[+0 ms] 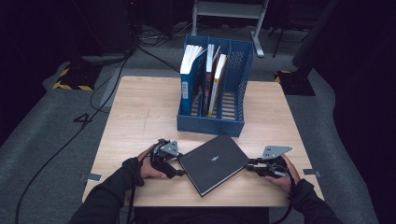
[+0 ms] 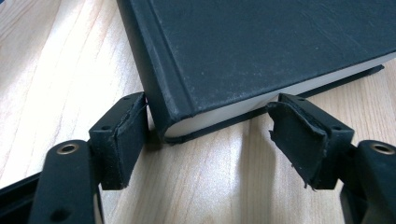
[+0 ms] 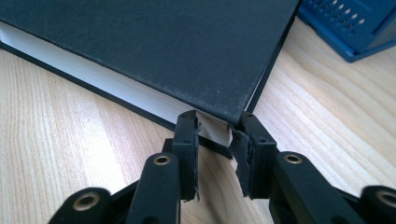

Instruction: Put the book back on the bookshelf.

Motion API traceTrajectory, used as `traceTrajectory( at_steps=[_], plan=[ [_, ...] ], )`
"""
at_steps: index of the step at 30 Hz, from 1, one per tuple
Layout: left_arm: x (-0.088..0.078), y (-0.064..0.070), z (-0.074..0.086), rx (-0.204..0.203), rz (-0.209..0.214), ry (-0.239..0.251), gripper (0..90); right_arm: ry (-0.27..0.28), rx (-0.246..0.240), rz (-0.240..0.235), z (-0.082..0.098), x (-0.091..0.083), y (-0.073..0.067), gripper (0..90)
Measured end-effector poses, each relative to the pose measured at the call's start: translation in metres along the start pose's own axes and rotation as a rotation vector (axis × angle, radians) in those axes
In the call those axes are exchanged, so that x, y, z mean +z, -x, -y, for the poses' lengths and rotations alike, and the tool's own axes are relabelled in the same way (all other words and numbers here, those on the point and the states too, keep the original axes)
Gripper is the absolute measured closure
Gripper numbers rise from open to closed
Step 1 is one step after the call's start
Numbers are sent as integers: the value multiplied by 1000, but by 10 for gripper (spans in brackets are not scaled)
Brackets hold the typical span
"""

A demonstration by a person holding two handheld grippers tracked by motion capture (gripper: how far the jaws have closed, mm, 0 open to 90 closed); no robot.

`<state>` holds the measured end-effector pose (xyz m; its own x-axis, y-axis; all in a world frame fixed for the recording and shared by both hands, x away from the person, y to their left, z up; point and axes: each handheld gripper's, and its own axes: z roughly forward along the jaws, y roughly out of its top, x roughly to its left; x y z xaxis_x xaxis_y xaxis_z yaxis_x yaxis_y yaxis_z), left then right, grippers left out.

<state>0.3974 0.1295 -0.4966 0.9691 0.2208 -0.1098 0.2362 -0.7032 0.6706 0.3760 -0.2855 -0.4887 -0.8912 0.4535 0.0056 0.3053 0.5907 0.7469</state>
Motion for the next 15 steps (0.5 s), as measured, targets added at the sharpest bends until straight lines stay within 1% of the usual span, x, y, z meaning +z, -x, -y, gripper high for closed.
traceTrajectory(
  at_steps=[2, 4, 8, 9, 10, 11, 12, 13, 14, 15],
  plan=[
    [-1, 0, 0, -6, -11, 1, 273, 17, -8, 5, -1, -2, -1, 719],
    [-3, -1, 0, -18, -8, 12, 268, 28, -15, 2, -3, -4, -1, 719],
    [-7, 2, -1, -11, -23, 12, 250, 29, -24, 5, -4, -5, -1, 718],
    [-13, 9, -4, 7, -46, 15, 233, 35, -27, 8, -5, -6, -1, 714],
    [-13, 9, -4, 7, -46, 15, 231, 37, -28, 7, -5, -6, -1, 707],
    [-18, 15, -7, 20, -68, 31, 231, 37, -28, 7, -5, -6, -1, 707],
    [-23, 24, -13, 30, -83, 53, 220, 52, -25, 10, -7, -9, -2, 699],
    [-25, 29, -17, 41, -74, 69, 219, 57, -24, 8, -8, -9, -2, 699],
    [-27, 34, -22, 43, -84, 87, 218, 65, -27, 9, -9, -10, -2, 700],
    [-28, 37, -26, 36, -86, 104, 217, 77, -25, 8, -11, -12, -2, 700]
  ],
)
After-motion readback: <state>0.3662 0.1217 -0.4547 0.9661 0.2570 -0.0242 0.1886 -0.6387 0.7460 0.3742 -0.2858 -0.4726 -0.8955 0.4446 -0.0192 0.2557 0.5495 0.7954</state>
